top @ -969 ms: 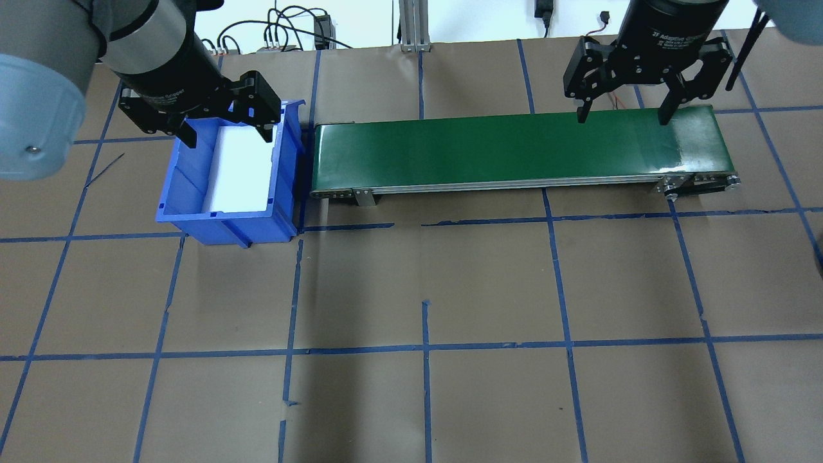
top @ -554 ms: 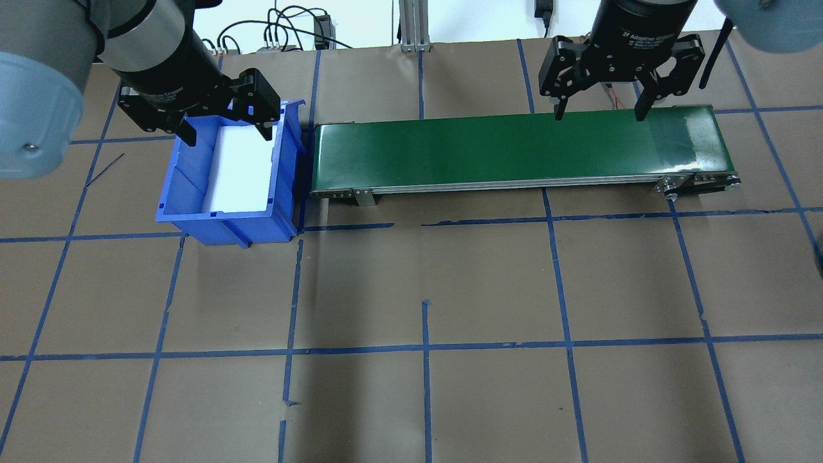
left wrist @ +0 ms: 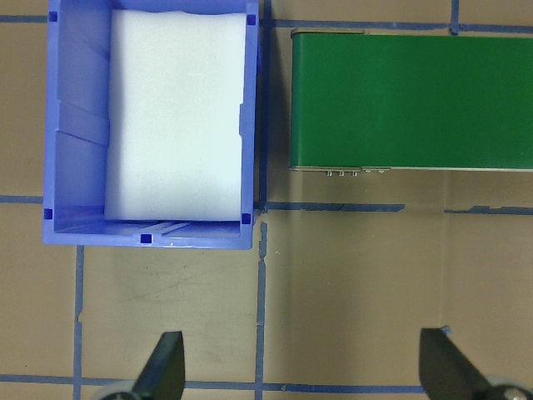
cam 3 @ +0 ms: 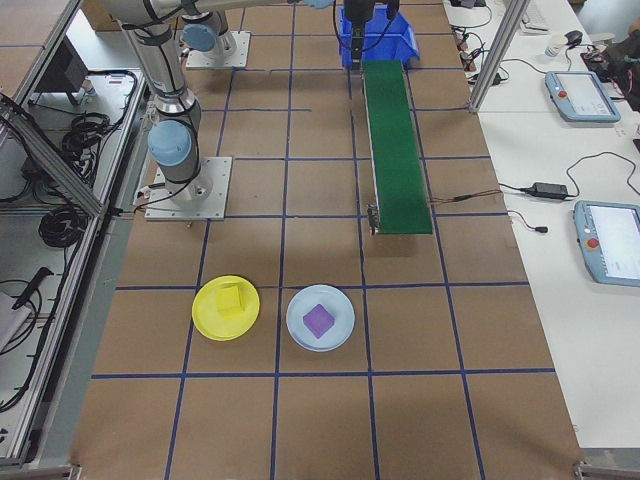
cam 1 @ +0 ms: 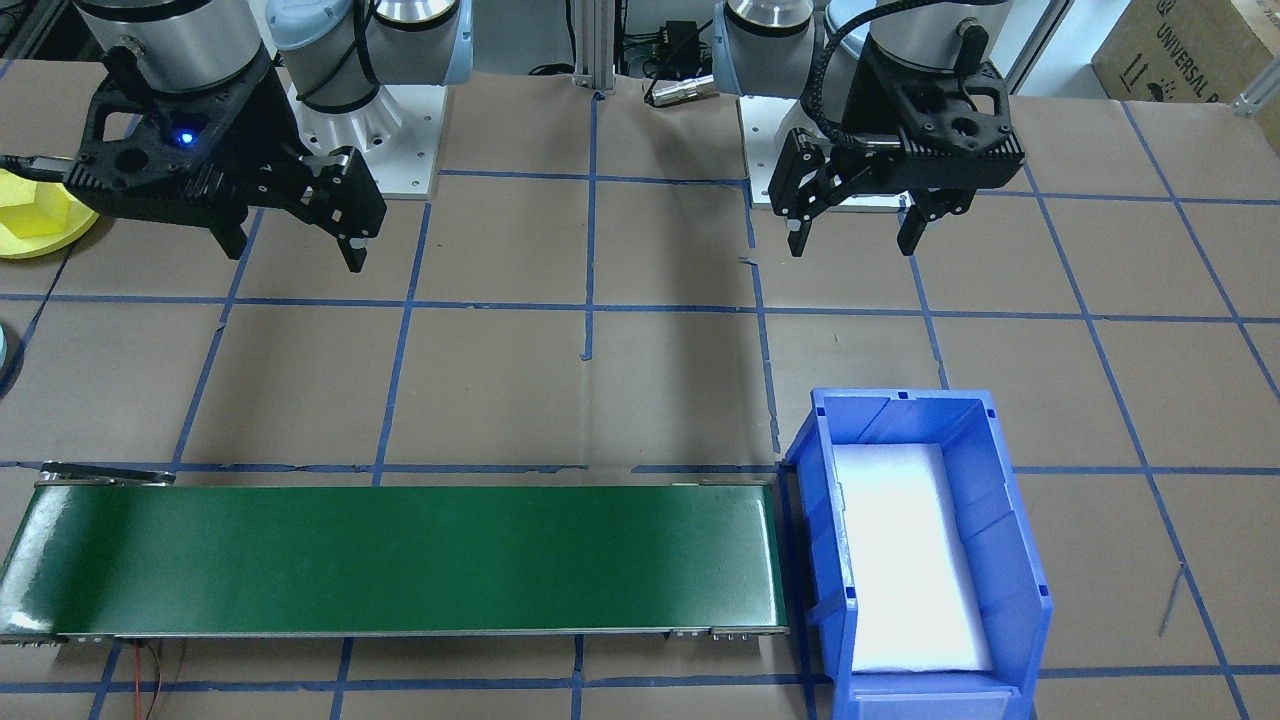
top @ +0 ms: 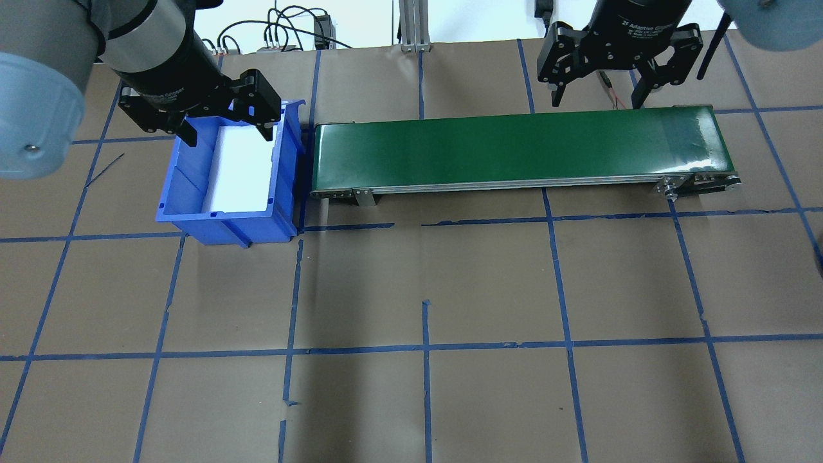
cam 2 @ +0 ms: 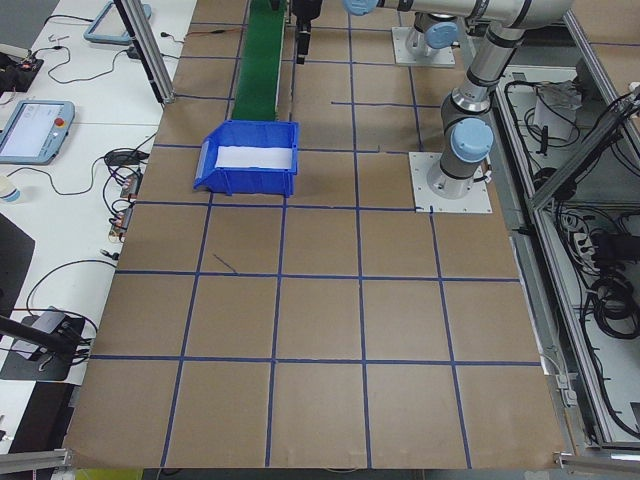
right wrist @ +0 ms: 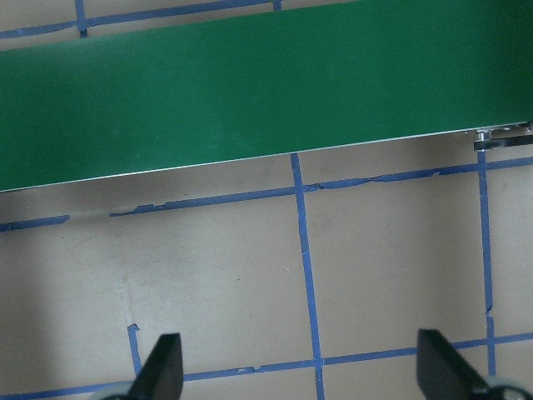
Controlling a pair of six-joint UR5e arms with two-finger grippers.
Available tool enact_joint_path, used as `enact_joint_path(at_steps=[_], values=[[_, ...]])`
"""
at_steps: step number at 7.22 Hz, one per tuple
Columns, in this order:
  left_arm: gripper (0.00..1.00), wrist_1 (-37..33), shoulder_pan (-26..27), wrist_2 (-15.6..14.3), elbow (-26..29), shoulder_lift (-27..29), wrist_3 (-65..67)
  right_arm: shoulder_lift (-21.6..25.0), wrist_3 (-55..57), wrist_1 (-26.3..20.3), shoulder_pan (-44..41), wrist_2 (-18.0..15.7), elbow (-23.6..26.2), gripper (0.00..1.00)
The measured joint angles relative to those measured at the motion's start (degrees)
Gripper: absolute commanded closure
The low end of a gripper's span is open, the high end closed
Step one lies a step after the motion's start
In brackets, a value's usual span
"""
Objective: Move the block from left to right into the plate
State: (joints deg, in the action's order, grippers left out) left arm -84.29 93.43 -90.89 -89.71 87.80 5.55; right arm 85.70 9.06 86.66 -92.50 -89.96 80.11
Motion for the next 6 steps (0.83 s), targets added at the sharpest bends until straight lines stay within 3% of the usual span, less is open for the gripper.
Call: enact_joint_path(at_steps=[6], values=[[0.0,0.0,0.0,-0.1,0.1,0.0,0.0,0.2,-0.4,-1.7,1.1,0.1,0.5,0.0]])
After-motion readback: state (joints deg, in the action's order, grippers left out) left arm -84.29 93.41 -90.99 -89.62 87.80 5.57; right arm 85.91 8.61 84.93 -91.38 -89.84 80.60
